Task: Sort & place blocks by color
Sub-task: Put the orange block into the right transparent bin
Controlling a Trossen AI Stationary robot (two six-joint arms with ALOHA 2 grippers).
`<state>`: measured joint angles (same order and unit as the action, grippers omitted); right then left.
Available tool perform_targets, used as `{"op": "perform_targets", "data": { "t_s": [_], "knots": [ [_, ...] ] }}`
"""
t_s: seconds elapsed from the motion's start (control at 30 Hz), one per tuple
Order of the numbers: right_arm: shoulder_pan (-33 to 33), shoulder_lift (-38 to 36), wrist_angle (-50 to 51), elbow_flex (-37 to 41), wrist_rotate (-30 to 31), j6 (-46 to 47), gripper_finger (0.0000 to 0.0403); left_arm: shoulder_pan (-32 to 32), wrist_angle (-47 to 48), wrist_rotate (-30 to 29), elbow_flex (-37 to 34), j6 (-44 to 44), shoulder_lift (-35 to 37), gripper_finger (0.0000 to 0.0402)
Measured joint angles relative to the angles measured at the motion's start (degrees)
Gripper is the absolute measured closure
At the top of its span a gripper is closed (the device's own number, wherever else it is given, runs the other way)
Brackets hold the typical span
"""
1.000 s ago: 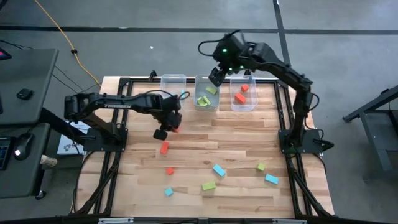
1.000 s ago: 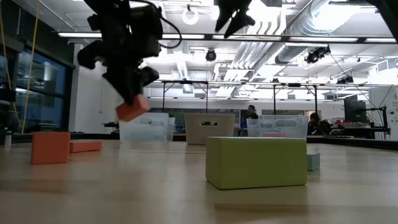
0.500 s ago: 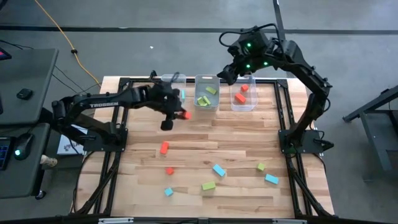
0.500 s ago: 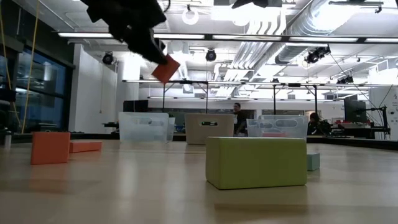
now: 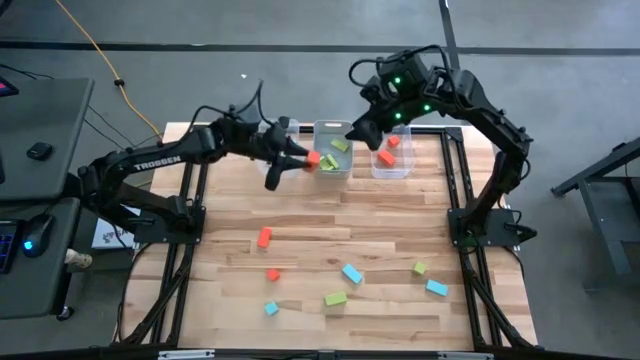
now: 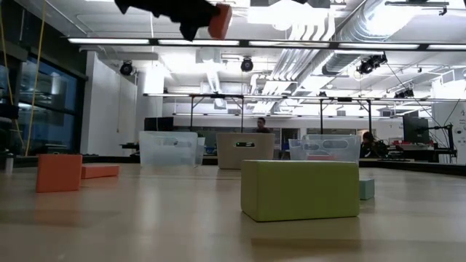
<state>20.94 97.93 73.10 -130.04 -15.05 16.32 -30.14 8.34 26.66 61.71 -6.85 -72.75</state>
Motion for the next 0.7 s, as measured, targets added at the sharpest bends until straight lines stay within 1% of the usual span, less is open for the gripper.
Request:
{"op": "perform_targets", "data": {
  "t_s": [0.1,0.2,0.3,0.43,0.57,0.7],
  "knots": [
    [-2.11,0.00,-0.35,0.00,0.70,-3.13,0.0163,-0.73,-4.19,2.55,0.70,4.69,0.00,0.0328],
    [-4.31,0.00,-1.22,0.00,4.46,-6.02,0.0163,-1.47,-10.70,5.41,1.09,10.92,0.00,0.0328],
    [-6.25,0.00,-2.21,0.02,8.18,-8.66,0.0162,-1.84,-19.48,7.72,1.12,17.71,0.00,0.0328],
    [-7.99,0.00,-5.83,0.02,10.58,-10.81,0.0162,-1.82,-29.44,8.11,1.14,25.00,0.00,0.0328],
    [-8.62,0.00,-9.77,0.02,10.98,-11.88,0.0162,-1.59,-35.67,8.21,1.17,27.75,0.00,0.0328],
    [-8.67,0.00,-12.35,0.02,10.91,-12.07,0.0162,-1.25,-36.73,7.91,1.18,27.43,-0.02,0.0328]
  ]
}}
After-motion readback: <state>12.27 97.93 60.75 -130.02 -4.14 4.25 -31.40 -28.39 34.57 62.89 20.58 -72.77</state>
